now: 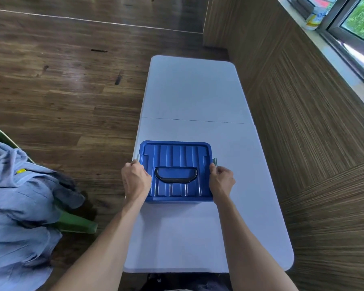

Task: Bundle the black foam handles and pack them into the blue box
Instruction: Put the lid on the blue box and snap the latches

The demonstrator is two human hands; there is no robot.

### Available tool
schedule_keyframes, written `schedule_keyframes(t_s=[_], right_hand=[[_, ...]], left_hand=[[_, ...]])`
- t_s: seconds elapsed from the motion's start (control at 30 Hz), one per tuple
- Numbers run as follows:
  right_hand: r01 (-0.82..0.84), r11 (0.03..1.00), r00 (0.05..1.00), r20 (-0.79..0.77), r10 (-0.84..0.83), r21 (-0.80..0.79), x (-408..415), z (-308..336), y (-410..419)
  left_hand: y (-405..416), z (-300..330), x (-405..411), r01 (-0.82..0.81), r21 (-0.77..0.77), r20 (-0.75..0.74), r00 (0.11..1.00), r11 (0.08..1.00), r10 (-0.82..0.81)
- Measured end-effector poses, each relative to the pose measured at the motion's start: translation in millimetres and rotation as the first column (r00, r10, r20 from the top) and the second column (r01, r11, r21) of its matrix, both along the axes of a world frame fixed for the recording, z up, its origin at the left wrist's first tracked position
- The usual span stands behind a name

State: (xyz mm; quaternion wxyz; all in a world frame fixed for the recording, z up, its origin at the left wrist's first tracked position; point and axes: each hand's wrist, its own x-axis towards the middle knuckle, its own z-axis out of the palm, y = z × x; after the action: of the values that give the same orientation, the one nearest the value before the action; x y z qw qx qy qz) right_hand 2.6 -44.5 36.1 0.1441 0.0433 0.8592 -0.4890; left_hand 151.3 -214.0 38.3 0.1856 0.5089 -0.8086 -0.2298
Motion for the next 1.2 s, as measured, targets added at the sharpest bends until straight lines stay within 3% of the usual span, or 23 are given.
schedule_keyframes(t_s=[0.1,0.23,0.33,0.43,0.53,0.63,0.77,0.97,1.2], right_hand=[[-0.019,1.0,1.0,-0.012,0.019,0.006,-0.5,-1.2,0.8],[-0.025,1.0,0.999,-0.024,0.025,0.001,-1.7,-0.4,2.4],[-0.017,1.0,1.0,-0.018,0.016,-0.019,-0.7,-0.8,2.0],[-0.008,0.999,1.0,-0.006,0.008,-0.042,0.1,-1.0,1.5],[-0.004,0.999,1.0,-0.007,0.004,-0.048,1.2,-1.2,2.2],[0.0,0.999,1.0,0.0,0.0,-0.049,1.1,-1.2,2.2],[0.007,0.999,1.0,0.012,-0.006,-0.044,0.7,-1.8,2.4],[0.018,0.998,1.0,0.013,-0.017,-0.068,0.3,-2.9,3.0],[0.016,0.995,1.0,0.006,-0.015,-0.096,0.7,-4.4,2.8]], left_hand=[[0.3,1.2,-3.2,0.01,0.055,0.085,0.996,0.998,-0.015],[5.8,-0.4,-4.2,-0.02,0.189,0.072,0.997,0.982,0.006],[-0.7,-2.3,-2.3,-0.051,0.302,-0.02,0.998,0.952,0.06],[-8.6,5.1,5.1,-0.005,0.259,-0.154,0.987,0.966,0.046],[-21.9,3.2,11.9,-0.096,0.539,-0.33,0.89,0.837,0.315],[-27.8,-6.0,16.3,-0.075,0.701,-0.365,0.816,0.709,0.448],[-27.7,-7.0,14.8,-0.085,0.671,-0.354,0.837,0.737,0.419],[-20.4,2.2,10.7,-0.13,0.488,-0.235,0.933,0.863,0.273],[-16.8,4.5,3.0,-0.167,0.444,-0.167,0.95,0.88,0.265]])
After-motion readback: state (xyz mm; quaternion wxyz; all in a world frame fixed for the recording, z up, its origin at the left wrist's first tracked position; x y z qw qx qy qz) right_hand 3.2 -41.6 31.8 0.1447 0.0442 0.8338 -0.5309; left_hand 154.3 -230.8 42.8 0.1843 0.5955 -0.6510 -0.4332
